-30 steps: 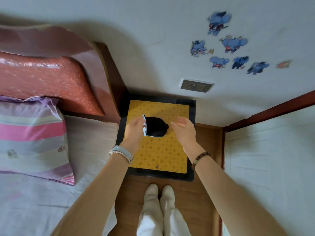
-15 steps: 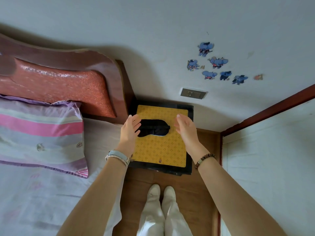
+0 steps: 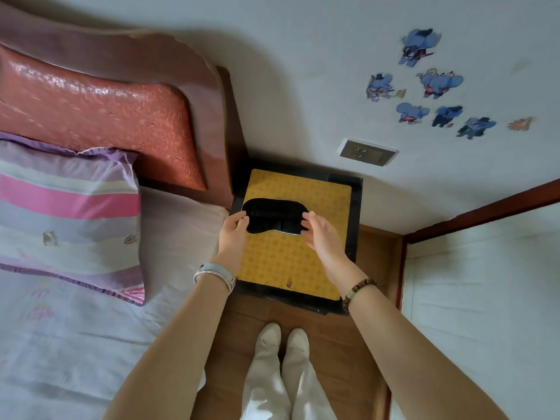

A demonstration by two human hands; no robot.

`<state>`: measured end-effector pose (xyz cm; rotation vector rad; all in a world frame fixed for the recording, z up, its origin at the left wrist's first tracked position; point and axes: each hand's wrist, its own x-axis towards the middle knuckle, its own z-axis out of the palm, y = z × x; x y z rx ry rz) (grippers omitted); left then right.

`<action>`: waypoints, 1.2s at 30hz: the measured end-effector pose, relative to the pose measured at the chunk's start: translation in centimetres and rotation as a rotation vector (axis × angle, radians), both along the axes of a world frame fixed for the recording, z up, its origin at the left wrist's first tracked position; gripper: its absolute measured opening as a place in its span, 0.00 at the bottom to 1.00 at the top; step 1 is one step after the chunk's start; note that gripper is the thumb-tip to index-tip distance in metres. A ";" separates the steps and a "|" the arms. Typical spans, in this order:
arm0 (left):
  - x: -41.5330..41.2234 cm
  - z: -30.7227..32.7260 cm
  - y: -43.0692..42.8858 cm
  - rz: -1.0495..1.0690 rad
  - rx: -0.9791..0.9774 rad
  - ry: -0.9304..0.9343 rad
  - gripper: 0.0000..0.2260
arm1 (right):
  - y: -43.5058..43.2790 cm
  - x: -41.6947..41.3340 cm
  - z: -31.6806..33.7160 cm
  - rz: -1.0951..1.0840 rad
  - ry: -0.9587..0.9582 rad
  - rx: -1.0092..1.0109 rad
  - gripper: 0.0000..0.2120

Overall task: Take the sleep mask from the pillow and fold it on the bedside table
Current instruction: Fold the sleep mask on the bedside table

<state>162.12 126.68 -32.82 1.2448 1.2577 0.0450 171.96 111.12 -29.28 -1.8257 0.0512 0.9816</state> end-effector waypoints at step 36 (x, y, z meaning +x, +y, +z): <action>5.6 -7.6 -6.0 -0.086 0.191 0.010 0.19 | 0.4 3.5 -10.1 -0.068 -0.307 -0.299 0.11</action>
